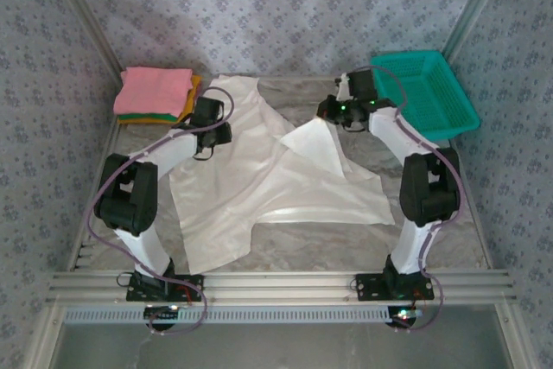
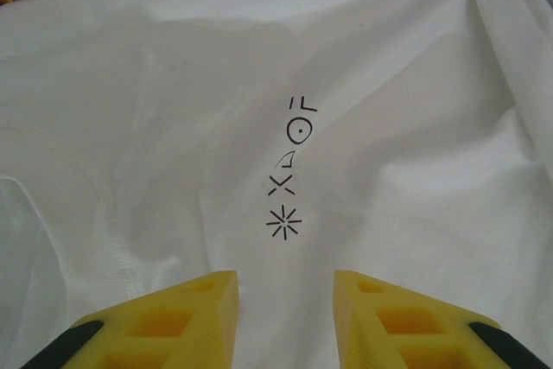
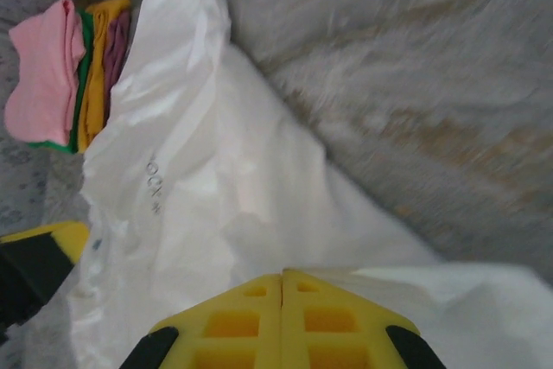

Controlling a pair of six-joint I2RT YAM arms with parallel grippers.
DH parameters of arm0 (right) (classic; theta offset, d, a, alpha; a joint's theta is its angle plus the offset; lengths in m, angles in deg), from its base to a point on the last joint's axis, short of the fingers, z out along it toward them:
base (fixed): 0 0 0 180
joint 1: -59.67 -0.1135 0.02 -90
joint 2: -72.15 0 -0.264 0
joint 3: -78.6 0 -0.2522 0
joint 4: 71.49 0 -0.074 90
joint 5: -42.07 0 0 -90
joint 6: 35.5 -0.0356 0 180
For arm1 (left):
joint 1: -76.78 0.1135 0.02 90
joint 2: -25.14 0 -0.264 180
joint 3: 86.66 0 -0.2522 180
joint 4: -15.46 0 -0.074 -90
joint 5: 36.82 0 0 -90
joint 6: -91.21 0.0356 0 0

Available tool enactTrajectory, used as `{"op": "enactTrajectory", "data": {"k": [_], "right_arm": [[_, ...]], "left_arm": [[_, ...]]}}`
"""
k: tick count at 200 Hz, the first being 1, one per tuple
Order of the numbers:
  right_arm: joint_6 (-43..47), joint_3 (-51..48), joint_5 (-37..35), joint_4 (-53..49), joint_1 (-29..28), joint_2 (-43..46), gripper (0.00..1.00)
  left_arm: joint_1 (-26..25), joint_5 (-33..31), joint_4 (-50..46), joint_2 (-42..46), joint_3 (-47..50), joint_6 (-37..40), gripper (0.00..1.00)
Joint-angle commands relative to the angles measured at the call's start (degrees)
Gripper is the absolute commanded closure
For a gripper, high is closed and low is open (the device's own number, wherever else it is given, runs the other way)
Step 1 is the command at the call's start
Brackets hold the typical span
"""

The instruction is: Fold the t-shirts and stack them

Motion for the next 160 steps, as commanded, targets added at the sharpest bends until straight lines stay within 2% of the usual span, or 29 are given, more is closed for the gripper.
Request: {"op": "enactTrajectory", "data": {"k": [1,71,106,160], "right_arm": [[9.7,4.7,-4.2,-3.5,1.7,-1.4,1.00],[21.6,23.2,-13.4,-6.9,3.3,-12.0,1.00],[24.6,31.2,-17.9,-7.6,4.5,-17.3,1.00],[23.1,31.1,-29.1,-4.9,6.1,-19.0,1.00]], "left_arm": [[0.4,-1.3,1.5,1.9,0.3,0.3,0.66],[0.7,-2.1,0.9,1.5,0.4,1.1,0.66],[1.3,-2.8,0.8,0.0,0.3,1.4,0.66],[3.4,-4.8,-0.5,-1.8,0.5,0.2,0.66]]}}
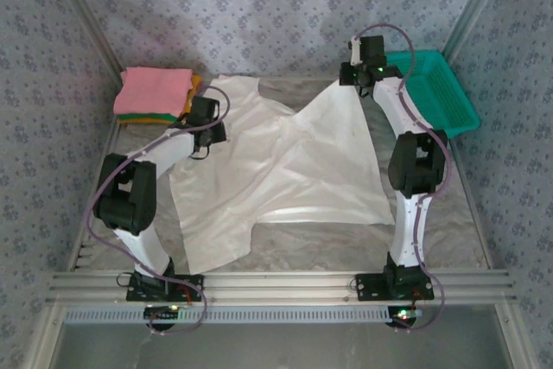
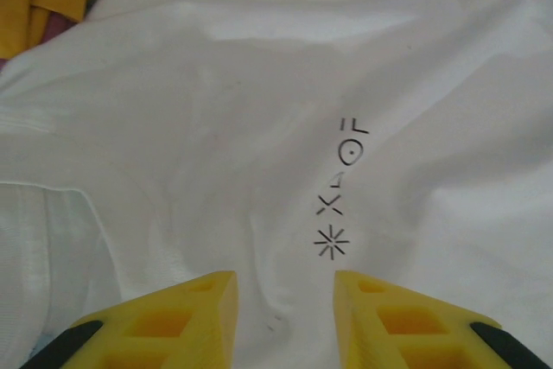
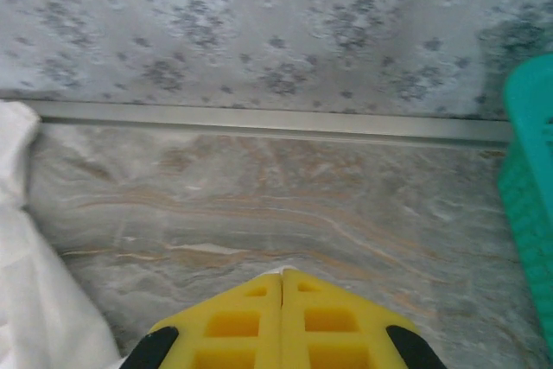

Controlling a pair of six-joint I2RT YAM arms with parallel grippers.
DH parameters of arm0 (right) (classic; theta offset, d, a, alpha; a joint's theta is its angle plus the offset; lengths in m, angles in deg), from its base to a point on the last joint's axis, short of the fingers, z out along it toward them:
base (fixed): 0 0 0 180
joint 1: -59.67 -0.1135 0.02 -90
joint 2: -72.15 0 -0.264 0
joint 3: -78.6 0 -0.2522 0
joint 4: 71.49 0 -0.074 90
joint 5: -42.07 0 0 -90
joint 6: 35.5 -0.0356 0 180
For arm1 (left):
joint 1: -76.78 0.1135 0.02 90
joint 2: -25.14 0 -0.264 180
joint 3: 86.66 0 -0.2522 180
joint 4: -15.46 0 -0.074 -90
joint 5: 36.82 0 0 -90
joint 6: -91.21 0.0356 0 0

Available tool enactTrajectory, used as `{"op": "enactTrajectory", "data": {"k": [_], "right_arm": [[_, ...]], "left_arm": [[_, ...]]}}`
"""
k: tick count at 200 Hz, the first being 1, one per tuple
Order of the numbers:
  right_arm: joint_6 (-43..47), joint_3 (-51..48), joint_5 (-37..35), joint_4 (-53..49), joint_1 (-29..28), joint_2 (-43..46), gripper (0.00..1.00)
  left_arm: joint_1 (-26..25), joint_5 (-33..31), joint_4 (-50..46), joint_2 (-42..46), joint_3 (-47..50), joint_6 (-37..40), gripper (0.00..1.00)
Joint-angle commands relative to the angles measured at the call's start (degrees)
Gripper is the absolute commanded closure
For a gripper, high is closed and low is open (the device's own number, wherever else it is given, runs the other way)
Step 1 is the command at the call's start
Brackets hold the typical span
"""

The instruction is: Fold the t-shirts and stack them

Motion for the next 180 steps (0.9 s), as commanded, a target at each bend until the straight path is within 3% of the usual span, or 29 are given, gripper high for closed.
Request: {"op": "enactTrajectory", "data": {"k": [1,36,62,126,175,180], "right_arm": [[0.4,0.6,-7.7,1.2,1.1,-0.9,1.00],[-0.2,1.9,-14.9,1.2,2.5,-2.4,1.00],[0.2,1.8,-15.3,2.6,3.3,-2.9,1.00],[-0.2,4.5,-2.7,6.4,5.2,-3.1,1.00],[0.3,11.3,-2.8,3.6,6.0,-6.1,1.00],[0.2,12.8,-2.7,2.6,6.1,-6.8,0.96]], "left_arm": [[1.3,-1.9,-0.8,-1.5,0.3,-0.4,0.66],[2.8,-2.4,-1.8,-2.4,0.7,-1.7,0.66],[3.3,-2.7,-1.6,-2.2,1.4,-1.8,0.65],[3.9,-3.1,-1.7,-2.0,1.4,-1.7,0.65],[4.6,-3.7,-1.8,-1.2,1.6,-1.3,0.65],[4.7,-3.8,-1.8,-1.1,1.6,-1.2,0.65]]}}
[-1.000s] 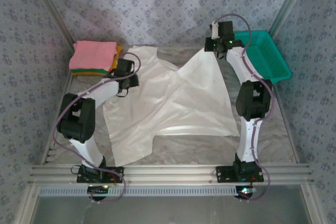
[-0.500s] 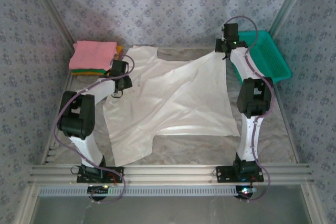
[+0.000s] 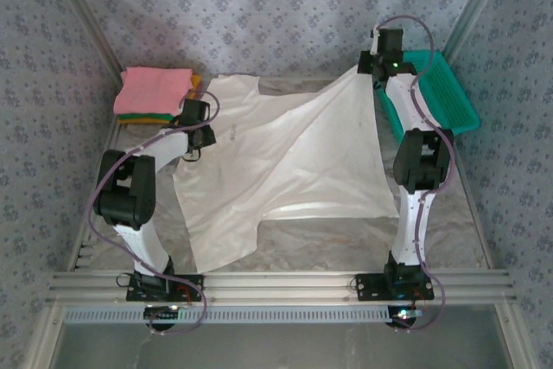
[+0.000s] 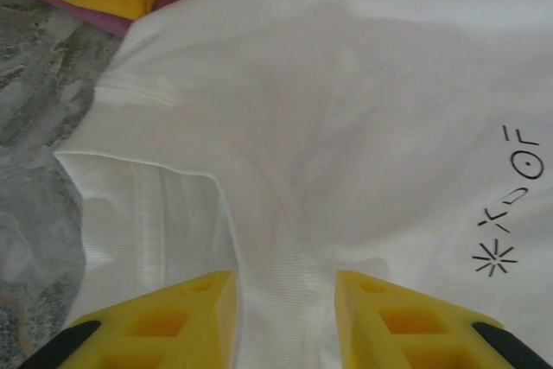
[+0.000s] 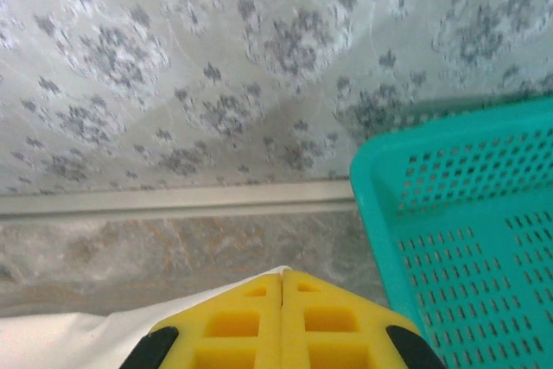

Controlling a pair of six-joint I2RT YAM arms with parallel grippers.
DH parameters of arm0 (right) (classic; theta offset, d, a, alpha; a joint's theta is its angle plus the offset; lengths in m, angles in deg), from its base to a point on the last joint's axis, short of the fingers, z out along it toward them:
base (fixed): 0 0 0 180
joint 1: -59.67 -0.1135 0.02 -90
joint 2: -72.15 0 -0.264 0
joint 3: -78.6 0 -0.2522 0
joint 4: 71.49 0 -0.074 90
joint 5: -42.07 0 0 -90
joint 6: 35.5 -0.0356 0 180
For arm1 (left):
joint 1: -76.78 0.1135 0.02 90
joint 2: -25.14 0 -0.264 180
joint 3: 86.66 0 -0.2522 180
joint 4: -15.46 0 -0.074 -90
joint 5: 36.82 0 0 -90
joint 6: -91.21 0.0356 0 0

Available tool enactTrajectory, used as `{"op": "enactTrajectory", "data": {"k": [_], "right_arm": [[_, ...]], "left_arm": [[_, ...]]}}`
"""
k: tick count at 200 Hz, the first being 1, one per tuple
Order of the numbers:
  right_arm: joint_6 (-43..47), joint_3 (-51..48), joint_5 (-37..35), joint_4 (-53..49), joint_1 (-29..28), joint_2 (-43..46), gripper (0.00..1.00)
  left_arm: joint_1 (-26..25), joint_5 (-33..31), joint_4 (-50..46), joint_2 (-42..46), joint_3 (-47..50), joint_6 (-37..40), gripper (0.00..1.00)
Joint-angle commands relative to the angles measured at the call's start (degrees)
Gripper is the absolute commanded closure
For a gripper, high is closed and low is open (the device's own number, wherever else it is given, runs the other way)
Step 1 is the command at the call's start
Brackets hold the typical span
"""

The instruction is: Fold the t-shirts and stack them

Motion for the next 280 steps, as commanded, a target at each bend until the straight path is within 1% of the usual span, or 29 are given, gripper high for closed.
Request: {"op": "enactTrajectory", "data": {"k": [1,7,8,10,12,14,30,31,32,35,42,67,90,101,111,117,125,129,135,142,153,162,183,199,211,232,253,280], "right_arm": [[0.3,6.8,0.9,-1.6,1.2,-3.6,0.95],[0.4,8.7,1.1,-3.2,1.2,-4.6,0.84],[0.4,8.7,1.1,-3.2,1.2,-4.6,0.84],[0.4,9.7,1.0,-3.9,1.2,-5.0,0.78],[0.3,9.9,1.0,-4.2,1.2,-5.1,0.77],[0.3,10.8,0.8,-4.9,1.2,-5.5,0.73],[0.2,12.0,0.2,-6.1,1.2,-5.8,0.62],[0.3,12.0,0.0,-6.2,1.2,-5.8,0.59],[0.3,12.0,0.0,-6.2,1.2,-5.8,0.59],[0.3,12.1,-0.5,-6.3,1.2,-5.6,0.55],[0.2,12.3,-1.0,-6.8,1.2,-5.1,0.53],[-0.1,13.0,-1.6,-9.9,0.8,-1.0,0.51],[-1.2,6.7,0.3,-9.8,-0.4,6.9,0.51],[-3.2,0.3,2.5,-8.9,-1.5,11.5,0.54],[-6.0,-8.6,4.6,-5.4,-2.6,16.1,0.60],[-8.0,-14.2,5.6,-3.0,-3.3,18.7,0.67],[-11.4,-21.5,6.2,0.1,-4.0,21.7,0.84],[-13.1,-25.2,6.2,1.6,-4.4,23.0,0.91],[-15.4,-30.3,6.7,3.6,-4.8,24.9,0.96],[-17.4,-35.2,7.5,5.5,-5.3,26.3,0.99],[-18.7,-41.5,8.1,7.0,-6.2,27.4,1.00],[-18.7,-44.5,7.9,7.2,-7.0,27.1,1.00],[-18.3,-46.5,8.1,3.5,-8.0,23.9,1.00],[-19.3,-49.0,7.0,4.6,-8.3,22.3,1.00],[-20.8,-49.4,5.8,5.0,-7.8,20.5,1.00],[-23.9,-49.8,6.4,6.8,-6.3,17.6,1.00],[-27.7,-51.0,7.9,10.0,-4.8,15.7,1.00],[-30.0,-50.3,10.7,11.2,-3.9,12.8,1.00]], "left_arm": [[0.6,-1.3,-1.0,0.9,0.4,0.1,0.65],[0.7,-1.3,-1.0,1.0,0.4,0.1,0.65],[0.8,-1.3,-1.0,1.0,0.4,0.2,0.65],[0.8,-1.4,-1.0,1.1,0.4,0.2,0.65],[0.8,-1.4,-1.0,1.1,0.3,0.3,0.65],[0.8,-1.4,-1.0,1.2,0.3,0.3,0.65],[0.8,-1.9,-1.1,1.9,0.2,0.5,0.65],[0.8,-2.0,-1.1,2.0,0.2,0.6,0.65],[0.8,-2.1,-1.2,2.1,0.2,0.6,0.65],[0.8,-2.2,-1.3,2.3,0.2,0.6,0.65],[0.8,-2.5,-1.7,2.9,0.2,0.8,0.64],[0.8,-3.1,-2.2,6.8,1.3,1.1,0.62],[0.8,-2.3,-2.0,9.3,2.4,1.2,0.59],[0.7,-0.5,-2.5,9.0,1.9,0.9,0.59],[0.3,0.4,-2.2,8.5,1.8,0.6,0.59],[-0.1,0.7,-1.6,8.2,2.0,0.3,0.59],[-0.5,1.1,-0.5,7.6,2.4,0.1,0.59],[-0.5,1.5,-0.2,7.2,2.5,0.0,0.59],[-0.5,1.9,0.1,6.4,2.5,-0.5,0.59],[-0.5,2.4,0.2,5.4,2.1,-0.7,0.60],[-0.5,3.0,0.0,3.6,1.2,-0.6,0.60],[-0.5,4.0,-0.6,1.9,-0.3,-0.5,0.60],[-0.6,5.9,-0.4,-2.2,-3.2,-0.9,0.61],[-0.8,6.7,1.1,-5.4,-4.7,-1.9,0.61],[-0.8,7.2,0.7,-8.2,-7.2,-2.4,0.62],[-0.8,9.3,0.1,-14.0,-12.6,-3.3,0.62],[-0.7,11.3,-1.8,-19.7,-18.8,-4.5,0.63],[-0.3,12.3,-3.2,-24.9,-25.1,-5.7,0.63]]}}
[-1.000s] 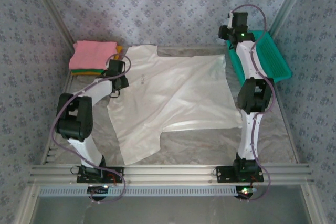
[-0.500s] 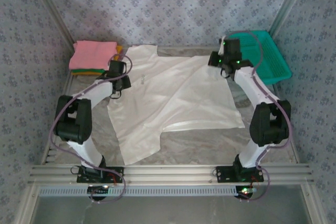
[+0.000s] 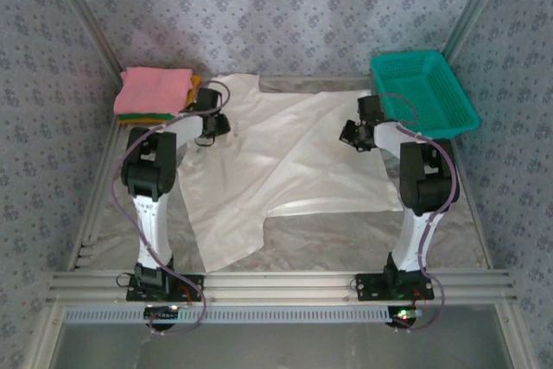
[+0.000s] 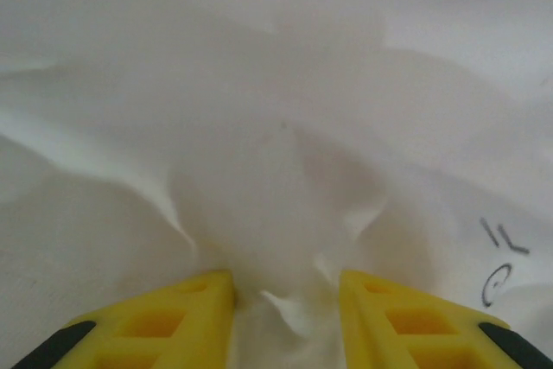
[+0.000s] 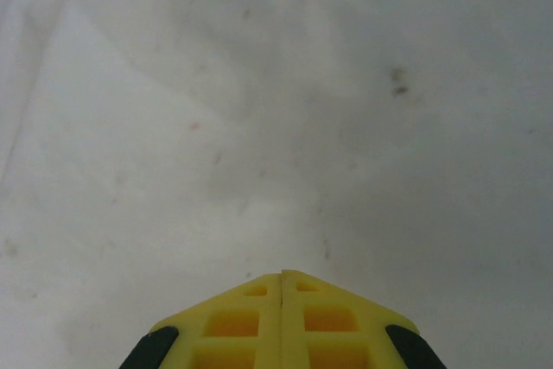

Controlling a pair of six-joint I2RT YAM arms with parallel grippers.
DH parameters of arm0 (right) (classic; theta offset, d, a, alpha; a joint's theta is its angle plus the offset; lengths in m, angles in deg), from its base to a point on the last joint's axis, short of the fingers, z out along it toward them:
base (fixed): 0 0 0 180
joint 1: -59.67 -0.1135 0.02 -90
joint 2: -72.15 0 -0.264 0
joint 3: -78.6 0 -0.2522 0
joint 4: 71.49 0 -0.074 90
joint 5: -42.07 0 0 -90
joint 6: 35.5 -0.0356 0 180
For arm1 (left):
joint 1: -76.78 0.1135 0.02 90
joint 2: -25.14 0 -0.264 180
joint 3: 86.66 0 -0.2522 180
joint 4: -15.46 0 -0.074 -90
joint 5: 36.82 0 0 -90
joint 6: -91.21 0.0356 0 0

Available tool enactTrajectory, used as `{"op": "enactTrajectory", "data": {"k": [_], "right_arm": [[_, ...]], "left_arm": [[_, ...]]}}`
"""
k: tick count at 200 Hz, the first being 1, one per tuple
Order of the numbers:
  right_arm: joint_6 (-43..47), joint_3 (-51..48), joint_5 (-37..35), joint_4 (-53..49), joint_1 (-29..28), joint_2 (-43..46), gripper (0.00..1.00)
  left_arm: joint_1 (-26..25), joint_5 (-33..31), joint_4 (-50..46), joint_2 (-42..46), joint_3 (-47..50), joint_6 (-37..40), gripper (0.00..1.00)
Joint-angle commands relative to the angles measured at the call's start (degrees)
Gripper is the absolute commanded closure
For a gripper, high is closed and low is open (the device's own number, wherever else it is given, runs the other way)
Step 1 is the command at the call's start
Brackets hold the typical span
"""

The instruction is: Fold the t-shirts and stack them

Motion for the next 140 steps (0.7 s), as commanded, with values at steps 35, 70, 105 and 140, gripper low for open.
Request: {"op": "enactTrajectory", "data": {"k": [35,70,105,140], "right_arm": [[-6.0,-0.8,2.8,3.3,1.5,-4.0,1.00],[-8.5,0.8,3.6,3.9,2.7,-6.2,1.00],[-8.3,5.9,4.8,2.2,3.1,-7.5,1.00],[-4.5,9.3,6.4,-2.6,2.4,-0.7,1.00]], "left_arm": [[2.7,6.3,-3.7,-10.5,-12.5,-4.4,0.64],[4.3,6.6,-7.2,-15.8,-22.9,-2.7,0.65],[4.7,8.9,-14.5,-19.7,-35.1,-0.5,0.65],[4.6,8.6,-7.9,-3.1,-21.7,0.2,0.58]]}}
